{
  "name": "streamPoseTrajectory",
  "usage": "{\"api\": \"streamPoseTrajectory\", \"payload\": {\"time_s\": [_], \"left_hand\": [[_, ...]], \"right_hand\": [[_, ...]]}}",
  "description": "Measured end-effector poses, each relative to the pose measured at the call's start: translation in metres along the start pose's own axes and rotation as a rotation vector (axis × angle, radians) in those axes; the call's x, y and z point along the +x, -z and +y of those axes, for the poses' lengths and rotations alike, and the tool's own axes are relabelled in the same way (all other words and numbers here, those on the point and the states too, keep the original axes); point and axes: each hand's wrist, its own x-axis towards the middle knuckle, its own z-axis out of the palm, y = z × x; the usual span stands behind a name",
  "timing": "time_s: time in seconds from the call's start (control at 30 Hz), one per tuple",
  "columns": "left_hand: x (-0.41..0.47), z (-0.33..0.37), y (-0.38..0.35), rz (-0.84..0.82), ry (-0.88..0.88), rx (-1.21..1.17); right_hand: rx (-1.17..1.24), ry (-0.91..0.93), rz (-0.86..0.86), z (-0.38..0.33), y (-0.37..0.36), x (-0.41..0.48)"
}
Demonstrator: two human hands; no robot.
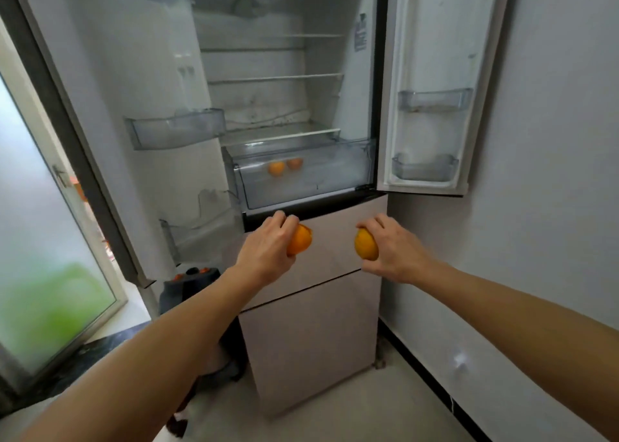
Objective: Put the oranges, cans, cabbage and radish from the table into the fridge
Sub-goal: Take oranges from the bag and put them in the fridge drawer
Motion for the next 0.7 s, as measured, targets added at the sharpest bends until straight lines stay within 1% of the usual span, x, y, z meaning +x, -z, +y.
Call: {"api": "streamPoseTrajectory", "payload": {"time_s": [0.27,0.47,0.57,0.7], "left_hand": [[0.164,-0.072,-0.015,0.073,-0.008,0.042],[0.258,-0.113,-0.012,0.134,0.069,0.055],[0.294,-0.133,-0.016,0.145,0.112,0.109],[0.337,-0.162,-0.032,0.1,0.176,0.223]], "right_hand": [[0.005,0.019,0.144,0.05,-0.002,0.166],[0.026,0.06,0.22,0.081,0.016,0.275],[0.054,0.097,0.211,0.095,0.017,0.334],[0.007,0.205,0.173,0.111,0.008,0.409]]}}
